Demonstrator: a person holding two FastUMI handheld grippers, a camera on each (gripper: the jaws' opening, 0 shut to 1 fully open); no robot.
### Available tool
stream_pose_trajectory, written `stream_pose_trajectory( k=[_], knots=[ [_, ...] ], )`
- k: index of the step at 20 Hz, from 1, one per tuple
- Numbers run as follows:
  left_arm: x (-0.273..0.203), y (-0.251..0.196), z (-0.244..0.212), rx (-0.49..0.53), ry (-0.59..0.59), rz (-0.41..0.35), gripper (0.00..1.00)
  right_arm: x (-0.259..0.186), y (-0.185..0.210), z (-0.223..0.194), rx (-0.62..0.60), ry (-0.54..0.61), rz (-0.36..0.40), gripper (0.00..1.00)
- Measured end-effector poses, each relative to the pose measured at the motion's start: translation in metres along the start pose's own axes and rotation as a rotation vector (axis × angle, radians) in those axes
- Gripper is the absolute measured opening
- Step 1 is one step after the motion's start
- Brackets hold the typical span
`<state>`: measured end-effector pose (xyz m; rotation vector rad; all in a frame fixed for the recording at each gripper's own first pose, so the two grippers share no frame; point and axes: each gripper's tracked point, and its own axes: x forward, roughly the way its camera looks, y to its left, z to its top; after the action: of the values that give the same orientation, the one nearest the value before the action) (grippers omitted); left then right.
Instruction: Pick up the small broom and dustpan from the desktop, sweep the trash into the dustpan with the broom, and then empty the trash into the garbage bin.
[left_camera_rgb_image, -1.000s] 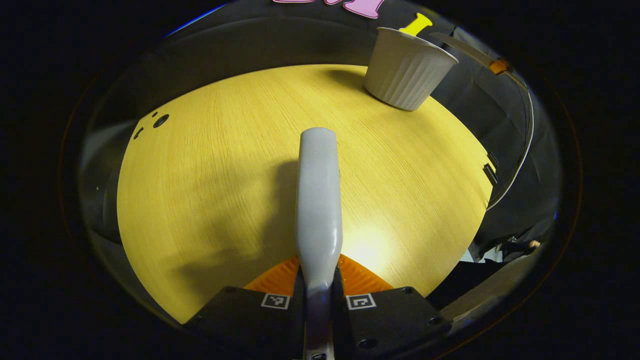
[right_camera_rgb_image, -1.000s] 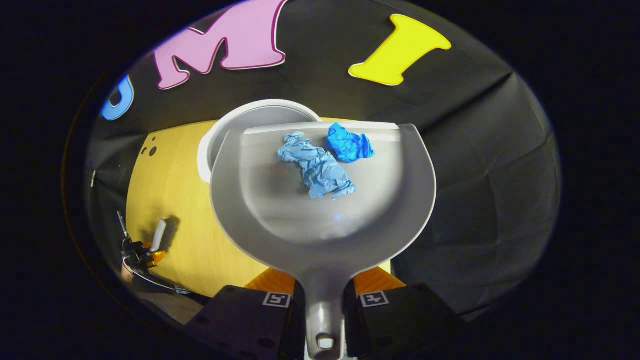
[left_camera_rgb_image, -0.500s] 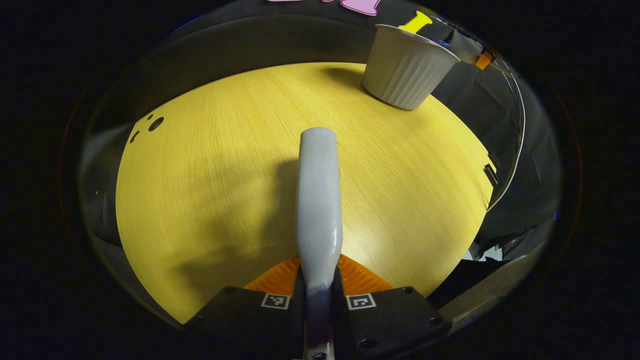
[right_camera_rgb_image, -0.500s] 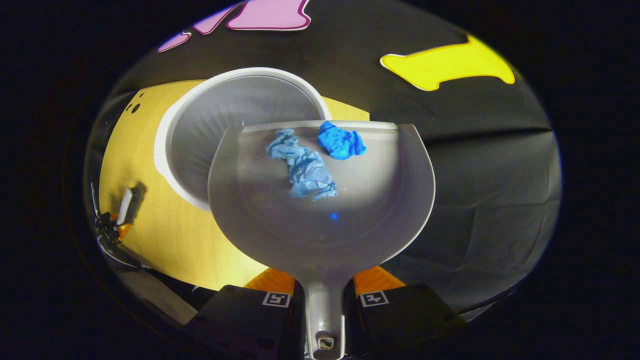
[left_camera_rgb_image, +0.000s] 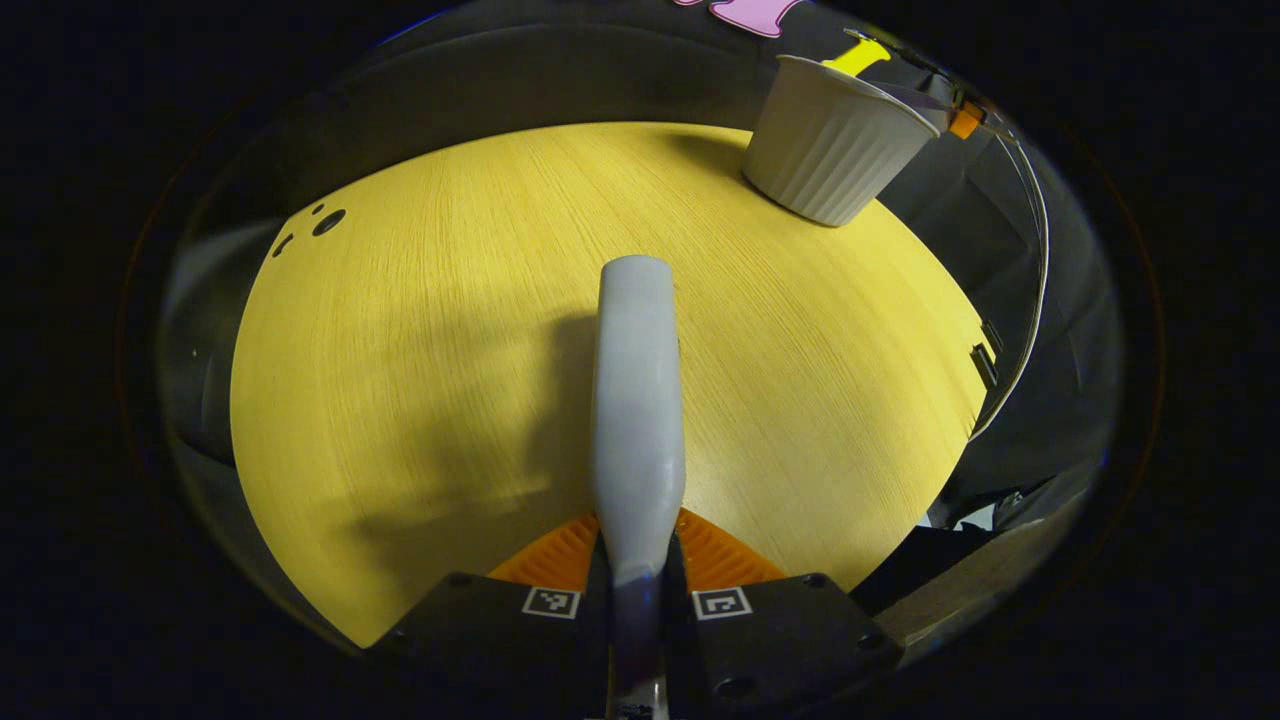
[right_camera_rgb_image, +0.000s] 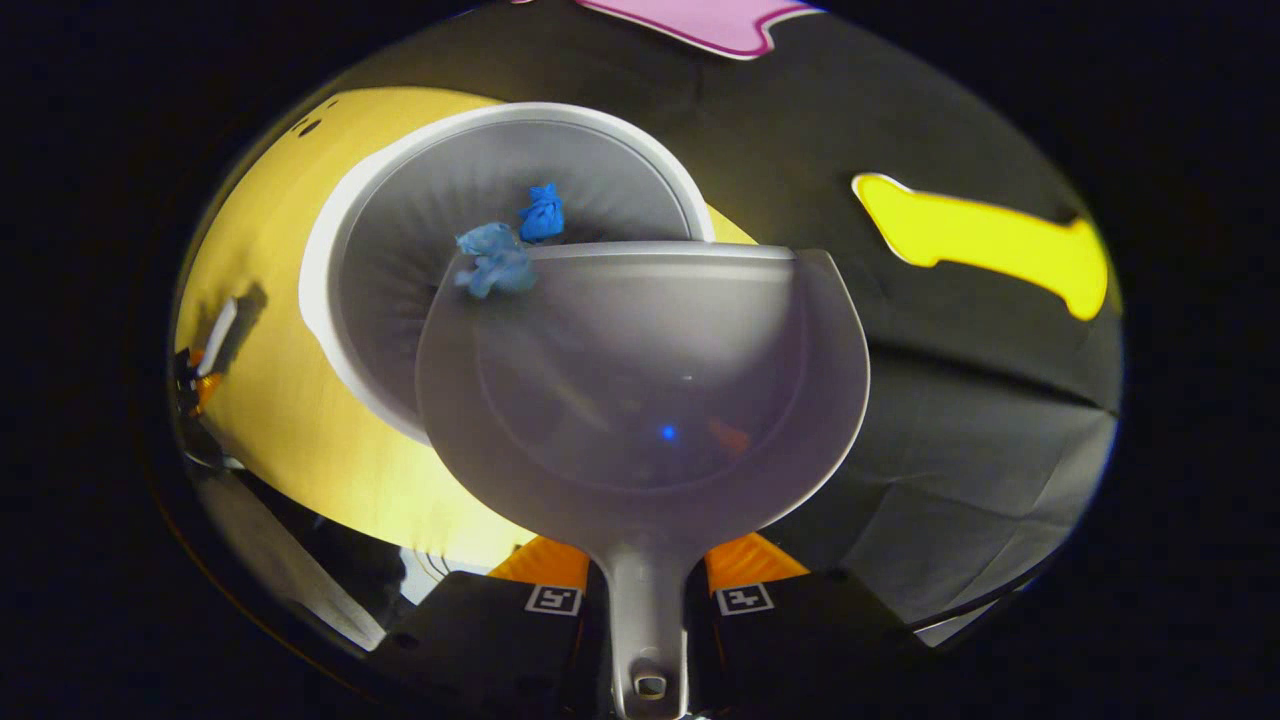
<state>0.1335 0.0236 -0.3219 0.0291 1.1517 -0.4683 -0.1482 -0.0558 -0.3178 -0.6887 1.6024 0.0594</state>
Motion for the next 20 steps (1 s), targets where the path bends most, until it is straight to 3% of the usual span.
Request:
stream_pose_trajectory(
  k=[3,5,8,11,12,14,15,16,20],
  knots=[
    [-0.001,-0.001,-0.002,-0.009,-0.004,0.001,0.3,0.004,0.007,-0.004,-0.077,0.013,-0.009,0.34],
    [-0.002,-0.002,-0.003,-0.007,-0.006,0.003,0.27,0.008,0.007,-0.009,-0.105,0.017,-0.026,0.34],
    [-0.005,-0.002,-0.007,-0.005,-0.002,0.011,0.3,0.006,0.006,-0.007,-0.109,0.013,-0.032,0.34],
    [-0.009,-0.004,-0.009,-0.01,-0.005,0.019,0.27,0.004,0.008,-0.01,-0.091,-0.012,-0.023,0.34],
    [-0.01,-0.003,-0.009,-0.009,-0.005,0.022,0.3,0.003,0.007,-0.012,-0.076,-0.025,-0.017,0.34],
    [-0.012,-0.002,-0.009,-0.007,-0.007,0.032,0.27,-0.003,0.006,-0.011,-0.03,-0.068,-0.001,0.34],
    [-0.013,-0.002,-0.009,-0.004,-0.01,0.036,0.23,-0.008,0.007,-0.008,0.007,-0.106,0.017,0.39],
    [-0.016,-0.001,-0.009,-0.003,-0.01,0.04,0.3,-0.012,0.01,-0.007,0.055,-0.153,0.044,0.34],
    [-0.018,-0.002,-0.007,0.007,-0.008,0.046,0.27,-0.025,0.027,-0.007,0.279,-0.359,0.167,0.33]
  ],
)
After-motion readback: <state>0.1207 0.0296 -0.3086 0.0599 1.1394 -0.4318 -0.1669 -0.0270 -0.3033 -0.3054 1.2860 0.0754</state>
